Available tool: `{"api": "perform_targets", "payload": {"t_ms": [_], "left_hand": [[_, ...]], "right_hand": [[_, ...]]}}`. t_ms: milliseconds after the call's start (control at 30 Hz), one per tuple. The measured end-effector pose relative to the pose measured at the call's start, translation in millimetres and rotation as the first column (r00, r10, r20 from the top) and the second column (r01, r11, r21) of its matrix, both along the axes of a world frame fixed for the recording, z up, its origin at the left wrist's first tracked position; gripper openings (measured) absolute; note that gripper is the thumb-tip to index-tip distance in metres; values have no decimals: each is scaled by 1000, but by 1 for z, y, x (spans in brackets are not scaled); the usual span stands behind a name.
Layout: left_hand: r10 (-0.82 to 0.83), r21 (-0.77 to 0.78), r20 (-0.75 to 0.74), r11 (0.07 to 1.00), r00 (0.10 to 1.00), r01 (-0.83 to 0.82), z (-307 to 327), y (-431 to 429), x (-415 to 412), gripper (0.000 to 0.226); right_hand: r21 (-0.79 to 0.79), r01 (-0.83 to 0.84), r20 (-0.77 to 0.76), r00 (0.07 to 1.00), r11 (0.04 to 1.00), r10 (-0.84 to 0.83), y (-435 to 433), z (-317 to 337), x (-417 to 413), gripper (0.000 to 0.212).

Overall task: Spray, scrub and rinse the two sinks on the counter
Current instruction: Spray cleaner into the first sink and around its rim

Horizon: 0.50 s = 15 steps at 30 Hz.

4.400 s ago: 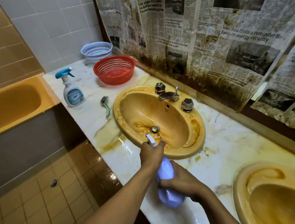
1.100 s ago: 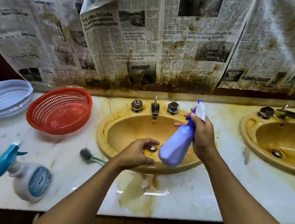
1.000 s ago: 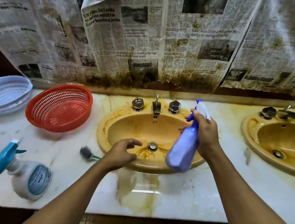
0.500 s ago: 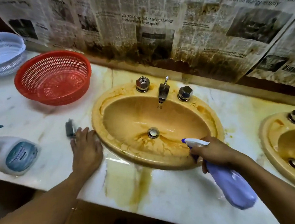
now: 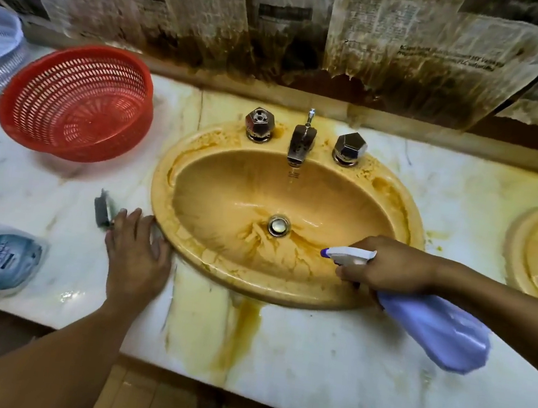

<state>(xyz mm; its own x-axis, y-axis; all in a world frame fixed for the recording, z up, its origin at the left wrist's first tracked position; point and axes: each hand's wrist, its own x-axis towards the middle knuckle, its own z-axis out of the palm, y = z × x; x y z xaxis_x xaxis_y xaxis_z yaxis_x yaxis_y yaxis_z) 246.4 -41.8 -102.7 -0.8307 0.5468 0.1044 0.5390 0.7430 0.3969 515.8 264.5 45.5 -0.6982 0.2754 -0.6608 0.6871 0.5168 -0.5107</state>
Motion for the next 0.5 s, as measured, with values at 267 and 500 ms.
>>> {"api": "perform_targets", "payload": {"t_ms": [267, 500], "left_hand": [[12, 37, -5, 999, 1000, -11, -1, 0, 1, 43], [-1, 34, -11, 999, 1000, 1, -5, -2, -4, 43]], "right_hand": [[-94, -20, -102, 995, 995, 11, -41, 12, -46, 32], [-12, -11, -138, 990, 1000, 9, -57, 4, -76, 26]]}}
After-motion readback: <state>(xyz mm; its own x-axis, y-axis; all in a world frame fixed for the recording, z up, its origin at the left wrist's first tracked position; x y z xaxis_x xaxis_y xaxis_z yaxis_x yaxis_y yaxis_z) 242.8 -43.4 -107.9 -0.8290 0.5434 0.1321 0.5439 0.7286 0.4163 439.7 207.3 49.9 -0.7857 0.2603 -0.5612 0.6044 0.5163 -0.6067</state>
